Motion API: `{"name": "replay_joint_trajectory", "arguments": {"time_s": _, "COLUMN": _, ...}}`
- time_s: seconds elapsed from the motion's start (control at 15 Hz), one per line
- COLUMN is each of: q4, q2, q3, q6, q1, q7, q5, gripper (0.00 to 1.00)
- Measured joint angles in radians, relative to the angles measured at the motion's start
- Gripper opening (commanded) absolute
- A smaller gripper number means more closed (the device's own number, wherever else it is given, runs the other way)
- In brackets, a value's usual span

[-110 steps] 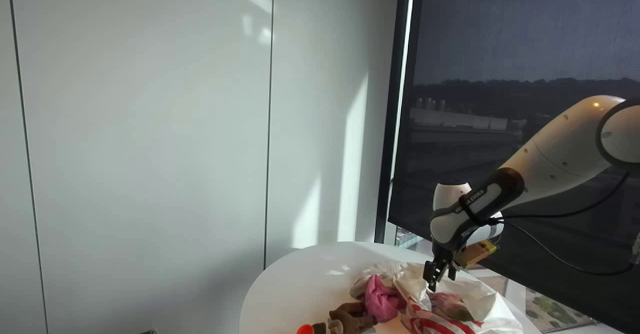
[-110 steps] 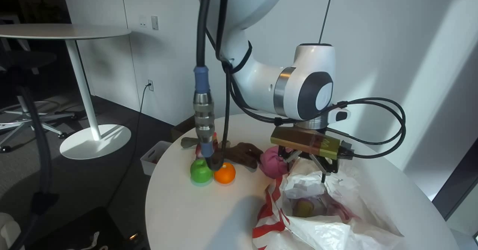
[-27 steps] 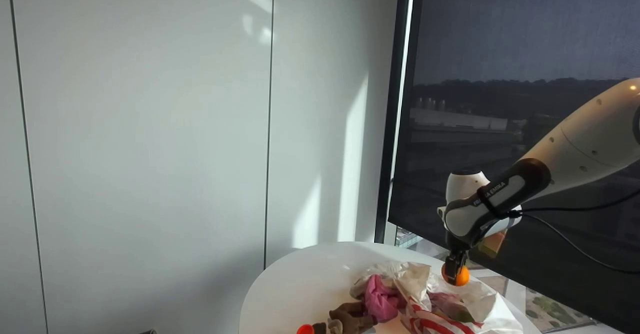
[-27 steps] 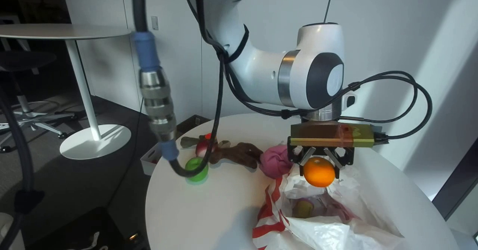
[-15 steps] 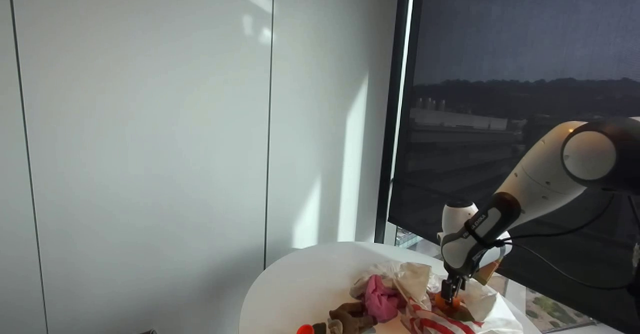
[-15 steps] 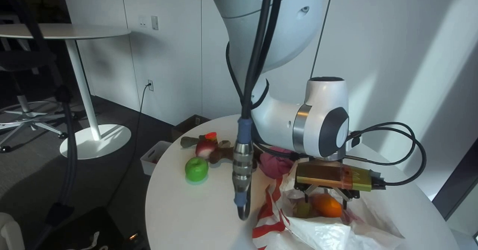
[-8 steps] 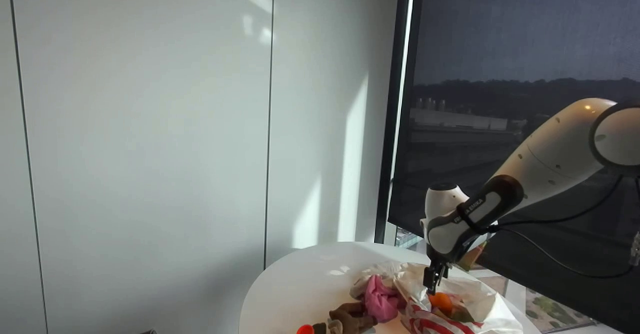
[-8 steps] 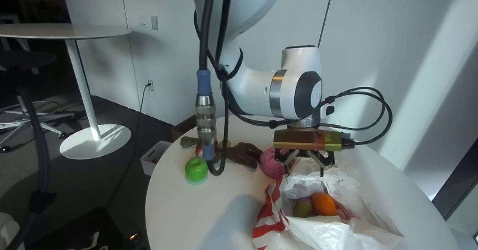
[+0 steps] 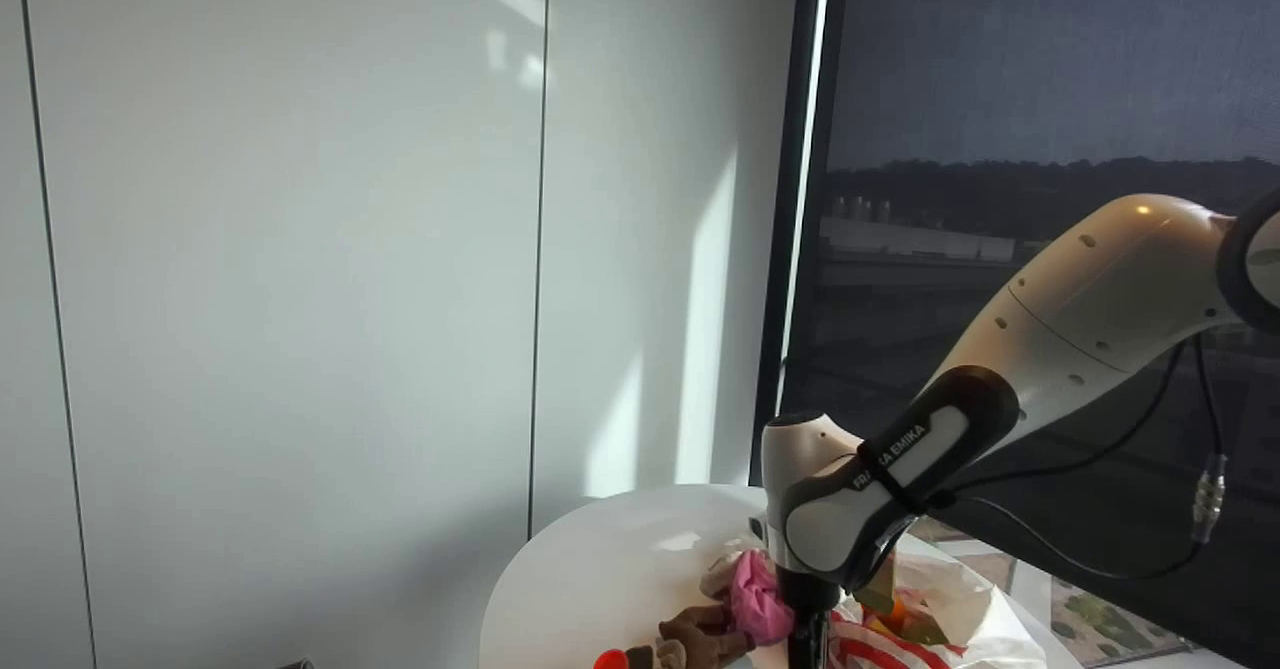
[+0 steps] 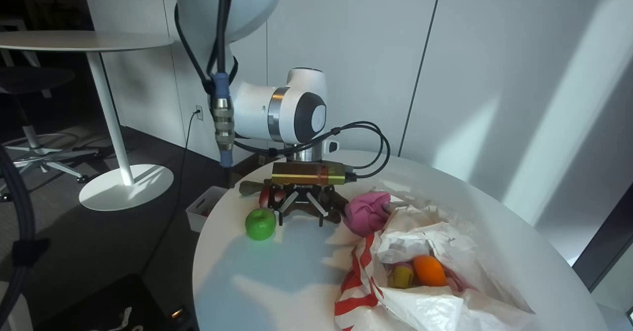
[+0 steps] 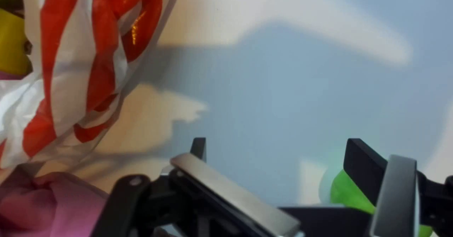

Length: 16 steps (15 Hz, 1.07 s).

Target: Put the items, which are on the table, inside the plastic

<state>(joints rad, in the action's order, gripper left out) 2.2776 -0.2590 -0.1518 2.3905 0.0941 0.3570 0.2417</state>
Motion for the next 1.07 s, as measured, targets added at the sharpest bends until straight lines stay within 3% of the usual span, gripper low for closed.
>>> {"name": "replay_joint_trajectory", "arguments": {"time_s": 0.47, "q4": -0.001, "q2": -0.071, "q3": -0.103, "q6": 0.005, "q1": 0.050, "q7": 0.051, "q5": -0.075, "gripper": 1.00}}
{"name": "replay_joint_trajectory", "arguments": {"time_s": 1.07, "q4": -0.003, "q2": -0.141, "q3": -0.119, "q6": 0.145, "q1": 0.052, "q7": 0.195, "q5": -0.027, "gripper": 1.00}}
